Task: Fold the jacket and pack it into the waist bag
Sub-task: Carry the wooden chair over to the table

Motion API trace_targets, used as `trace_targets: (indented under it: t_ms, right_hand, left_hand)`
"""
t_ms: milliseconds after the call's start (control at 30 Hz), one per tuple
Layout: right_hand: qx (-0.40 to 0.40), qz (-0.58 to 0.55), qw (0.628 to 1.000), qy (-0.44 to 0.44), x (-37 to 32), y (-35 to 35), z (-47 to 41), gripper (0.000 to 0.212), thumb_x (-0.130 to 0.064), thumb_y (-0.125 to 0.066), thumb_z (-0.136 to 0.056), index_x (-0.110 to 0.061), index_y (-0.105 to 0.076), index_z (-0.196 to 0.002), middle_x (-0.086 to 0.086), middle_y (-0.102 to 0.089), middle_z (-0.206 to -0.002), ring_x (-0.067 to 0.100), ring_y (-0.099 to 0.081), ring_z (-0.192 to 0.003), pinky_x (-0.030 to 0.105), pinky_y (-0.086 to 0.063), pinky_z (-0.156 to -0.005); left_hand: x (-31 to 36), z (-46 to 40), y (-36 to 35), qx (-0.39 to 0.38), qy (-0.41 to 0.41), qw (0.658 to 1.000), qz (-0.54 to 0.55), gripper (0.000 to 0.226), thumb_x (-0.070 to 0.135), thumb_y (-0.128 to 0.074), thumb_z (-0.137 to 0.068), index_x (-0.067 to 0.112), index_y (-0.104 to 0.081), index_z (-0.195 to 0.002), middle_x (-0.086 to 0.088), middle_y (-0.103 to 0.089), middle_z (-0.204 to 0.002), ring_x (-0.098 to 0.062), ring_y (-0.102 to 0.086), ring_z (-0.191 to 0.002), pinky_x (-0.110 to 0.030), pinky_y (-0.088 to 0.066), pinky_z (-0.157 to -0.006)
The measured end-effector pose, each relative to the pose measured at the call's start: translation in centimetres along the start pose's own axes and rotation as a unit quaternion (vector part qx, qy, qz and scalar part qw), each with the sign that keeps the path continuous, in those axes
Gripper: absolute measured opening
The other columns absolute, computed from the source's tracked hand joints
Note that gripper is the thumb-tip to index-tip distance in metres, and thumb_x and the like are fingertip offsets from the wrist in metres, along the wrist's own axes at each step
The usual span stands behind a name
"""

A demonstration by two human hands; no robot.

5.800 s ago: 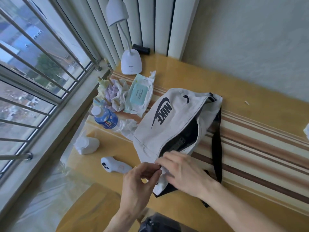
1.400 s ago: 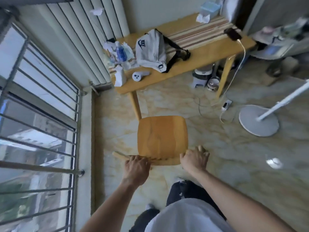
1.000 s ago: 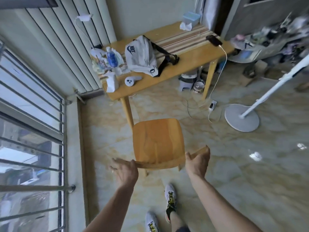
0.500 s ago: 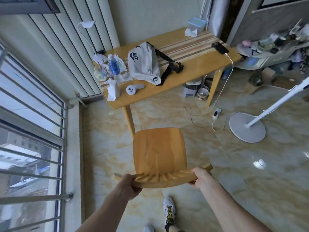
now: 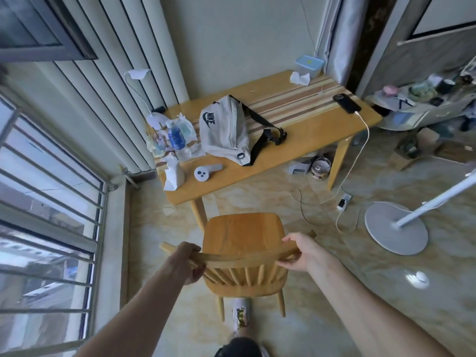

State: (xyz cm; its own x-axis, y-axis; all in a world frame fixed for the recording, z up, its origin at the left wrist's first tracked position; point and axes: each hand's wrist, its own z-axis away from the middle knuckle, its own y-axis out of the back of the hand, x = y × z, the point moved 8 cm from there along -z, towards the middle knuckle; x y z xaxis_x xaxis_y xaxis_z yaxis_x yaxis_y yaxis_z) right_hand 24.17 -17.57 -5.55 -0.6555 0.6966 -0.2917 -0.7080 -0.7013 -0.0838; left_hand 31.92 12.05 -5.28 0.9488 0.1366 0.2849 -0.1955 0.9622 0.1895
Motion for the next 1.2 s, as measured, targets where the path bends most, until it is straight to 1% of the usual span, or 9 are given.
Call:
trace_targets:
  t_ms: [67,200,333,500,633,733,967,1067,1200]
  right_hand:
    - [-0.011,0.001,1.000,0.002,-3.1,-1.5,-1.0,0.034,0.002,-0.063,-0.085,-0.005,-0.046,-0.114,0.023,-0.049,-0.107,0.045,-0.052,-0.109,0.059,-0.049,-0.101]
    - [-0.019,0.004,1.000,-0.006,-10.1,-5.6,-2.5,0.047,0.001,-0.062,-0.087,-0.002,-0.041,-0.129,0.031,-0.043,-0.137,0.055,-0.043,-0.132,0.062,-0.042,-0.108]
    - [-0.011,0.008,1.000,-0.024,-17.0,-9.1,-4.1,0.051,-0.001,-0.060,-0.087,0.000,-0.038,-0.133,0.036,-0.031,-0.149,0.061,-0.033,-0.137,0.061,-0.043,-0.107]
    - [0.000,0.006,1.000,0.013,-23.4,-9.7,-6.2,0.016,0.000,-0.057,-0.090,-0.004,-0.050,-0.103,0.032,-0.041,-0.139,0.056,-0.039,-0.135,0.068,-0.039,-0.107]
    - [-0.012,-0.014,0.999,0.040,-26.9,-9.4,-8.3,0.011,0.002,-0.056,-0.090,-0.005,-0.050,-0.096,0.031,-0.048,-0.127,0.048,-0.049,-0.126,0.065,-0.040,-0.107]
    - [-0.012,-0.020,0.998,0.054,-29.1,-8.6,-11.1,0.010,0.003,-0.057,-0.088,-0.004,-0.050,-0.094,0.029,-0.048,-0.125,0.047,-0.052,-0.122,0.060,-0.045,-0.106]
    - [-0.010,0.041,0.996,0.082,-36.2,-6.5,-18.0,0.007,0.005,-0.055,-0.088,-0.002,-0.052,-0.089,0.019,-0.053,-0.097,0.037,-0.056,-0.094,0.043,-0.054,-0.073]
    - [-0.018,0.052,0.995,0.078,-38.7,-5.5,-20.1,0.006,0.006,-0.053,-0.088,0.000,-0.053,-0.087,0.017,-0.054,-0.092,0.034,-0.057,-0.087,0.041,-0.053,-0.072]
    - [-0.026,0.062,0.996,0.061,-39.4,-4.0,-22.1,0.006,0.005,-0.055,-0.087,0.004,-0.059,-0.091,0.019,-0.060,-0.094,0.031,-0.059,-0.089,0.035,-0.052,-0.075]
  left_hand:
    - [3.1,-0.3,-1.3,-0.011,-0.006,1.000,-0.006,0.023,0.007,-0.069,-0.084,0.001,-0.052,-0.096,-0.016,-0.056,-0.086,-0.034,-0.065,-0.082,-0.042,-0.063,-0.073]
    - [10.3,-0.8,-4.9,-0.016,-0.013,0.999,-0.025,0.017,0.008,-0.066,-0.084,0.000,-0.051,-0.085,-0.014,-0.052,-0.079,-0.030,-0.058,-0.064,-0.045,-0.056,-0.042]
    - [17.6,-1.4,-9.0,-0.020,-0.027,0.999,-0.041,0.019,0.010,-0.065,-0.082,0.003,-0.048,-0.082,-0.016,-0.055,-0.080,-0.028,-0.052,-0.055,-0.030,-0.051,-0.033]
    - [22.1,-2.8,-14.0,-0.045,-0.021,0.998,-0.043,0.019,0.008,-0.066,-0.082,0.001,-0.050,-0.089,-0.018,-0.055,-0.085,-0.025,-0.051,-0.048,-0.023,-0.049,-0.030]
    - [23.1,-4.5,-17.4,-0.068,-0.035,0.997,-0.007,0.016,0.006,-0.065,-0.083,0.001,-0.050,-0.081,-0.014,-0.052,-0.064,-0.021,-0.050,-0.029,-0.022,-0.050,-0.033]
    - [22.3,-6.4,-20.2,-0.090,-0.034,0.994,0.042,0.018,0.003,-0.062,-0.085,0.003,-0.049,-0.073,-0.010,-0.049,-0.048,-0.020,-0.052,-0.035,-0.021,-0.051,-0.035]
    - [19.5,-9.8,-28.2,-0.154,-0.042,0.973,0.169,0.025,-0.007,-0.056,-0.087,0.005,-0.057,-0.109,-0.013,-0.058,-0.082,-0.022,-0.058,-0.072,-0.027,-0.059,-0.058]
    - [18.8,-10.2,-31.0,-0.135,-0.033,0.975,0.175,0.016,-0.003,-0.057,-0.091,0.004,-0.056,-0.105,-0.013,-0.056,-0.079,-0.021,-0.055,-0.071,-0.031,-0.054,-0.072]
    - [18.1,-10.5,-31.9,-0.075,-0.028,0.985,0.153,0.006,-0.003,-0.059,-0.090,0.002,-0.058,-0.092,-0.013,-0.054,-0.073,-0.022,-0.054,-0.067,-0.032,-0.053,-0.070]
